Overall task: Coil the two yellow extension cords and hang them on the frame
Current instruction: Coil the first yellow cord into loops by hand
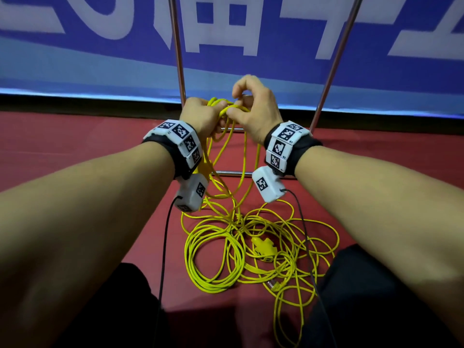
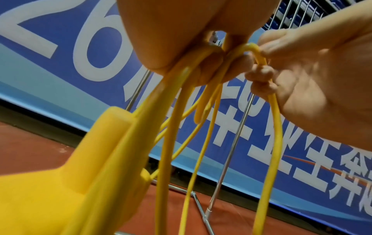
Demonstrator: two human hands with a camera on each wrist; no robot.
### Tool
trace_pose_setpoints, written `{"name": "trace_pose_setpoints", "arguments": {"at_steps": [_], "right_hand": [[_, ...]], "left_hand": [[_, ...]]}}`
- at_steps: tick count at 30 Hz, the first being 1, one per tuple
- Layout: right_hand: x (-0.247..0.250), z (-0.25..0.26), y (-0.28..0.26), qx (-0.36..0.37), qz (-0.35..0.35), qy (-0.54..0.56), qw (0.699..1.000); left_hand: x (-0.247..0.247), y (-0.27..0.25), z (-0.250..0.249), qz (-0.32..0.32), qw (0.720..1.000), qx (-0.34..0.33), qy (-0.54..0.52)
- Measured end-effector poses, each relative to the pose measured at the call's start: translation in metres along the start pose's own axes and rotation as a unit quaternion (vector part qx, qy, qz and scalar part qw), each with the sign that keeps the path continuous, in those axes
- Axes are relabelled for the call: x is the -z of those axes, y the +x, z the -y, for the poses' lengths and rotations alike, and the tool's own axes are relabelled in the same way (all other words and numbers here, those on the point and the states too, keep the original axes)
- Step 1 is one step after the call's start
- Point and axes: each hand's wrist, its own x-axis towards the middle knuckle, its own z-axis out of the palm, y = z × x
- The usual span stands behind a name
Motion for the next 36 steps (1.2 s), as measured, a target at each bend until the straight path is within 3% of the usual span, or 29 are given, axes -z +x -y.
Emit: {"name": "trace_pose_setpoints", "arguments": {"at_steps": [7, 11, 15, 18, 22, 24, 31, 36], "right_hand": [[0.003, -0.025, 0.000, -0.121, 0.006, 0.065, 0.990], [0.007, -0.033, -0.006, -0.187, 0.081, 0.086, 0.975], [0.017, -0.049, -0.019, -0.247, 0.160, 0.120, 0.948], [0.021, -0.052, -0.019, -0.265, 0.135, 0.130, 0.946], [0.026, -0.055, -0.003, -0.242, -0.012, 0.107, 0.964], [0.029, -0.053, -0.001, -0.225, -0.039, 0.118, 0.966], [0.015, -0.027, 0.003, -0.136, 0.090, 0.103, 0.981], [0.010, -0.024, -0.002, -0.138, 0.106, 0.083, 0.981]], "left_hand": [[-0.001, 0.009, 0.001, -0.041, 0.999, 0.019, -0.022], [0.003, 0.017, 0.003, -0.102, 0.994, 0.034, -0.004], [0.014, 0.024, 0.002, -0.159, 0.983, 0.076, -0.057], [0.015, 0.025, 0.005, -0.150, 0.985, 0.071, -0.055], [0.006, 0.014, 0.004, -0.067, 0.991, 0.064, -0.091], [0.004, 0.008, 0.003, -0.025, 0.991, 0.066, -0.111], [0.004, 0.000, 0.006, 0.047, 0.994, 0.080, -0.059], [0.000, 0.002, 0.006, 0.014, 0.998, 0.060, -0.033]]}}
